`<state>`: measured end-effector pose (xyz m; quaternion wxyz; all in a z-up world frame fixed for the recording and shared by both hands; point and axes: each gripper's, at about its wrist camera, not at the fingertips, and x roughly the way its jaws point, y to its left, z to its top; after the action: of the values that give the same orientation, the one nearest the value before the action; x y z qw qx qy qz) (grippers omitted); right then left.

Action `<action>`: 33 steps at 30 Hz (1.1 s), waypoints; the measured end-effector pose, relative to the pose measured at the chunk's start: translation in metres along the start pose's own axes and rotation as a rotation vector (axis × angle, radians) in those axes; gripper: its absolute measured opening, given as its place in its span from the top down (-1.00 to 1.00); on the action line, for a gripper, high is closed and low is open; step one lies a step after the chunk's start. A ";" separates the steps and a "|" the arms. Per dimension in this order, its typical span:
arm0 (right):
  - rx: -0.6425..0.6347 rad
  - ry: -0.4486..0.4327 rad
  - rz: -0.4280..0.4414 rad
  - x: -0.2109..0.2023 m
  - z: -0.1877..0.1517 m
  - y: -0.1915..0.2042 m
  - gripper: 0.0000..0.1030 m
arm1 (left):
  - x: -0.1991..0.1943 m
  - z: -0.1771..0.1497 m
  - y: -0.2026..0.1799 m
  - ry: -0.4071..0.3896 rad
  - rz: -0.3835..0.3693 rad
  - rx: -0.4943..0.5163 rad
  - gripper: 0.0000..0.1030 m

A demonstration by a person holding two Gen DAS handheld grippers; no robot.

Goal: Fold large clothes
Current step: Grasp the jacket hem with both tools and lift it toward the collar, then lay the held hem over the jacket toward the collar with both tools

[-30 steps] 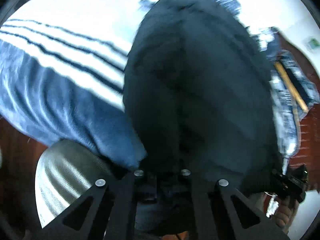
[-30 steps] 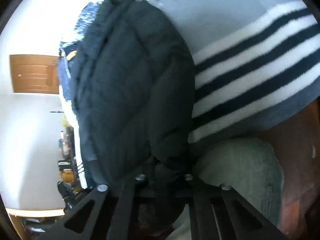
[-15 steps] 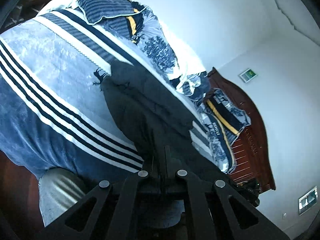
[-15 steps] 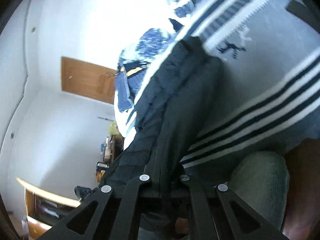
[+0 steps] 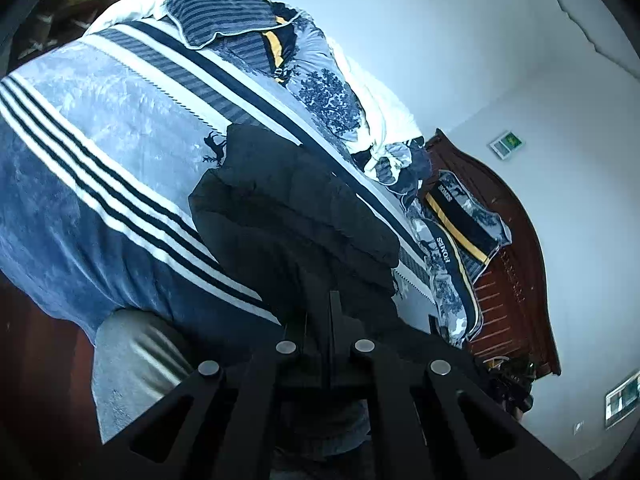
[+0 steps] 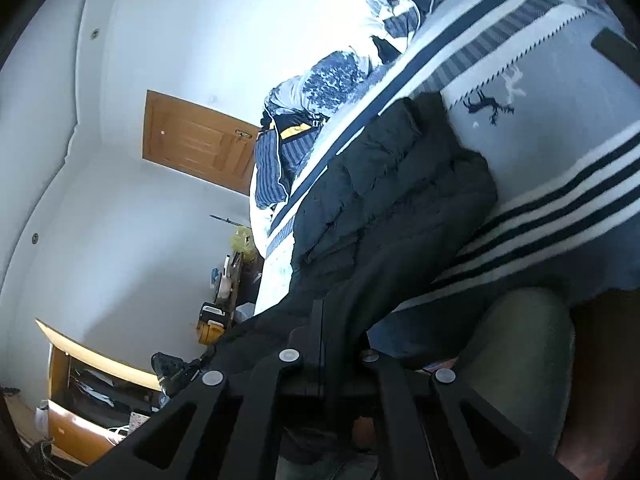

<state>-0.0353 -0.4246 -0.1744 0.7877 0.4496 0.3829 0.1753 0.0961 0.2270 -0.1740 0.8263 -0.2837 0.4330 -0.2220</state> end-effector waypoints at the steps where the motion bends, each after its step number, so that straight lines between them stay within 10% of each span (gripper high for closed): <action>1: 0.007 -0.001 0.006 0.000 0.000 -0.001 0.95 | -0.001 0.000 0.001 -0.007 -0.014 -0.013 0.97; 17: -0.058 -0.078 0.069 0.028 0.091 0.027 0.95 | 0.057 0.117 -0.009 -0.090 -0.046 0.005 0.96; 33: -0.016 0.000 -0.236 0.192 0.291 0.003 0.95 | 0.250 0.262 0.008 -0.011 0.152 -0.032 0.95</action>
<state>0.3101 -0.4712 -0.1697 0.8065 0.3950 0.4319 0.0844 0.4489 0.1517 -0.2053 0.8384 -0.2644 0.4523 -0.1501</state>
